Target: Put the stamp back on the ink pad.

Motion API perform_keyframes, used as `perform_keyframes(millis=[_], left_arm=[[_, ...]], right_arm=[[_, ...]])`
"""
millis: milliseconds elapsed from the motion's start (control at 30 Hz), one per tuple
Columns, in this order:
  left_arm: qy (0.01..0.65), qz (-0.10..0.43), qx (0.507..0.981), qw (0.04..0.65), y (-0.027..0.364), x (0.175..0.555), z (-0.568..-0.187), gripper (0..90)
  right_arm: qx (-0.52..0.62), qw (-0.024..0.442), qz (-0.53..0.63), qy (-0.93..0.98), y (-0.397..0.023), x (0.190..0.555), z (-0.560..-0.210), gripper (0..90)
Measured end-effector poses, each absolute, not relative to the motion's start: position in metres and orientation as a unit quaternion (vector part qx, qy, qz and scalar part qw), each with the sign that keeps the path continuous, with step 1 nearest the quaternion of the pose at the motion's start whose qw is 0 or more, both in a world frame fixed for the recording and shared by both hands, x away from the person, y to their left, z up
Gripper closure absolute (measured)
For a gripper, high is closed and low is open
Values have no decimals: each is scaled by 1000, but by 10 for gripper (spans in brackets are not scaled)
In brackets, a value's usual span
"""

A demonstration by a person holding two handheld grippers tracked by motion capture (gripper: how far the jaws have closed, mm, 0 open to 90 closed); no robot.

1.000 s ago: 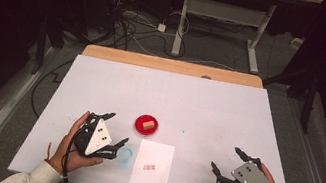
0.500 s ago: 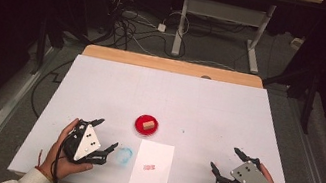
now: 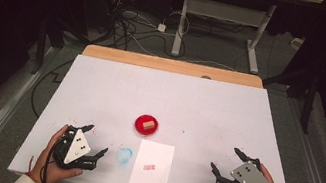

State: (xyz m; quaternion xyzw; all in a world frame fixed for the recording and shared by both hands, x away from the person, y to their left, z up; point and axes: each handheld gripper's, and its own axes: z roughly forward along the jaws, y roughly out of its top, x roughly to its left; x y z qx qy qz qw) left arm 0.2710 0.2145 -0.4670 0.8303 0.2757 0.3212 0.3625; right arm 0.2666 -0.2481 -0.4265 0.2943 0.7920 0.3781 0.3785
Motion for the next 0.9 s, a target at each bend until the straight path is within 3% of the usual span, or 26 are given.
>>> perform_keyframes(millis=[900], left_arm=[[260,322,836,360,208,272,-465,173]], right_arm=[[295,386,371,791,-251,261,-426,213]])
